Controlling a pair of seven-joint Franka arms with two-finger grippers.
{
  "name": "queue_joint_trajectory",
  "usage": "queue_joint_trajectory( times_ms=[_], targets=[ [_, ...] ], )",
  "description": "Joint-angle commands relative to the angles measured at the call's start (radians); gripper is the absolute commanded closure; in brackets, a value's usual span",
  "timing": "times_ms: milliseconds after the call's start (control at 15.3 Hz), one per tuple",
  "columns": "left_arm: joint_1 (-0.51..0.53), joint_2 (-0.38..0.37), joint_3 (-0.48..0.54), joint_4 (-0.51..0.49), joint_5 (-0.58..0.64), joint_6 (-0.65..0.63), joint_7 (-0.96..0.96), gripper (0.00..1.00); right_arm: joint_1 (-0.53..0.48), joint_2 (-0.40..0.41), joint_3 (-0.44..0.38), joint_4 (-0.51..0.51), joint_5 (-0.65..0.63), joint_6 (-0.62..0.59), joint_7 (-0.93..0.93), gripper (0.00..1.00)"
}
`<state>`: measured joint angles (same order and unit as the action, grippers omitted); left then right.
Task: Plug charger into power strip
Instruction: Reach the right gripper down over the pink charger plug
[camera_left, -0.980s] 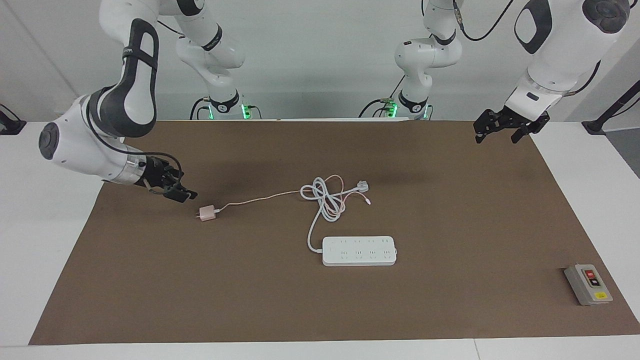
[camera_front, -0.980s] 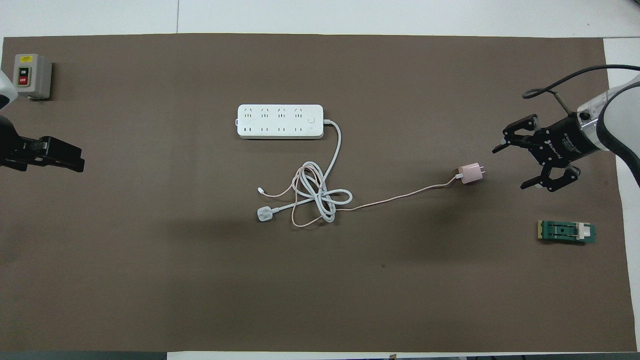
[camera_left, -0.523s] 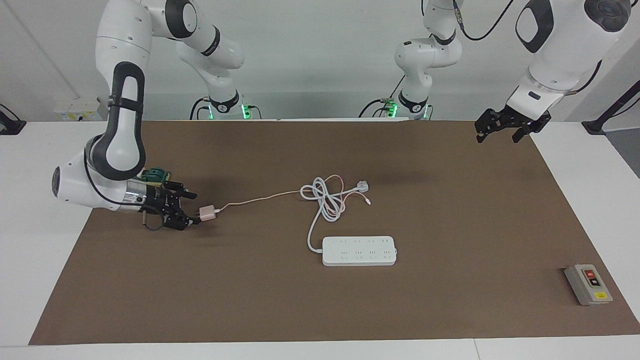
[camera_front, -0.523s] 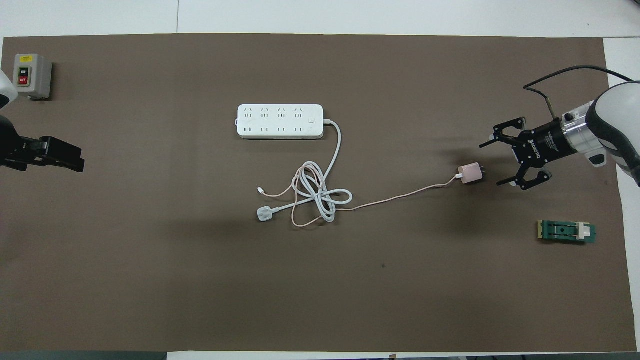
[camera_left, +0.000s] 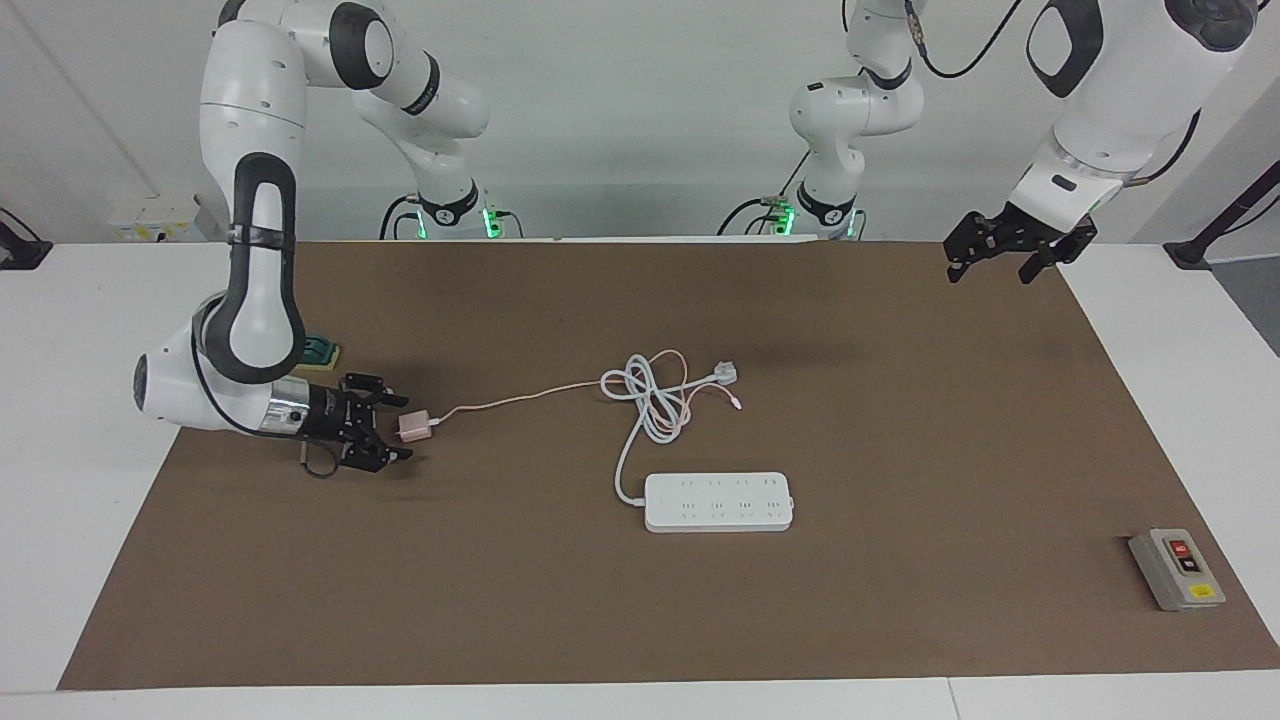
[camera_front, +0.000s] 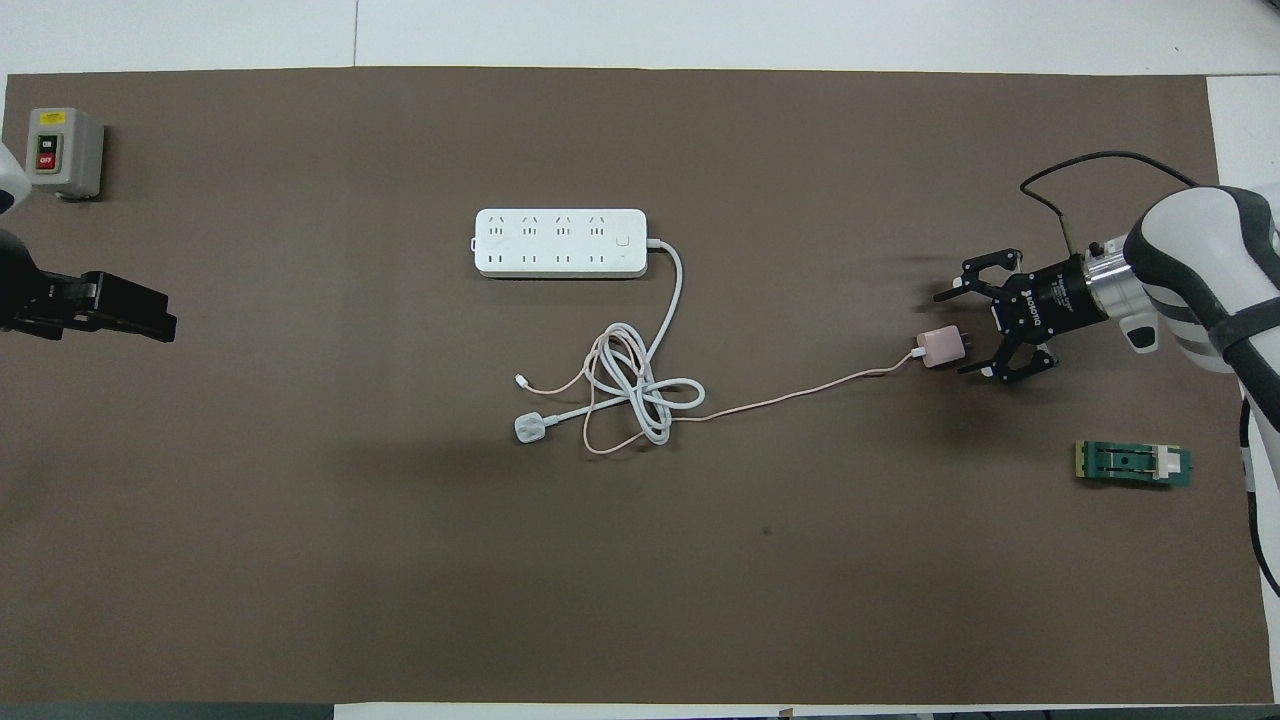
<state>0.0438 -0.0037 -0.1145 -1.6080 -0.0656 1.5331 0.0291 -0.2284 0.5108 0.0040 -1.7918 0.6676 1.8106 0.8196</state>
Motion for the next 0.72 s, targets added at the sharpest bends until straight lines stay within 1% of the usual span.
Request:
queue_joint_trajectory(
  times_ms=[0, 65, 131, 196, 261, 327, 392, 457, 523, 588, 653],
  targets=[
    [0.005, -0.028, -0.004, -0.046, -0.083, 0.042, -0.062, 0.0, -0.003, -0.009, 0.008, -0.037, 0.024, 0.035, -0.027, 0.0],
    [0.004, -0.028, -0.005, -0.053, -0.086, 0.038, -0.058, 0.0, -0.003, -0.009, 0.008, -0.038, 0.03, 0.035, -0.028, 0.01],
    [-0.002, -0.028, -0.005, -0.068, -0.103, 0.024, -0.058, 0.0, -0.003, -0.009, 0.007, -0.041, 0.047, 0.035, -0.028, 0.07],
    [-0.004, -0.028, -0.002, -0.072, -0.153, -0.008, -0.063, 0.0, -0.003, -0.011, 0.008, -0.053, 0.052, 0.041, -0.042, 0.16],
    [0.005, -0.028, -0.002, -0.076, -0.196, -0.043, -0.066, 0.0, -0.005, -0.012, 0.007, -0.061, 0.052, 0.05, -0.062, 0.33],
    [0.008, -0.03, -0.002, -0.085, -0.215, -0.062, -0.066, 0.0, -0.005, -0.014, 0.008, -0.069, 0.052, 0.058, -0.069, 0.53],
    [0.011, -0.032, -0.002, -0.104, -0.236, -0.062, -0.066, 0.0, -0.006, -0.014, 0.008, -0.07, 0.052, 0.058, -0.074, 0.69],
    [0.019, -0.045, 0.002, -0.137, -0.282, -0.059, -0.069, 0.0, -0.006, -0.015, 0.007, -0.078, 0.053, 0.065, -0.111, 0.84],
    [0.031, -0.064, 0.002, -0.177, -0.322, -0.045, -0.07, 0.0, -0.008, -0.017, 0.007, -0.089, 0.053, 0.082, -0.144, 0.96],
    [0.037, -0.079, 0.004, -0.216, -0.371, 0.0, -0.087, 0.0, -0.009, -0.02, 0.007, -0.099, 0.053, 0.099, -0.155, 1.0],
    [0.038, -0.082, 0.003, -0.234, -0.405, 0.046, -0.133, 0.0, -0.009, -0.02, 0.007, -0.1, 0.053, 0.098, -0.152, 1.0]
  ],
)
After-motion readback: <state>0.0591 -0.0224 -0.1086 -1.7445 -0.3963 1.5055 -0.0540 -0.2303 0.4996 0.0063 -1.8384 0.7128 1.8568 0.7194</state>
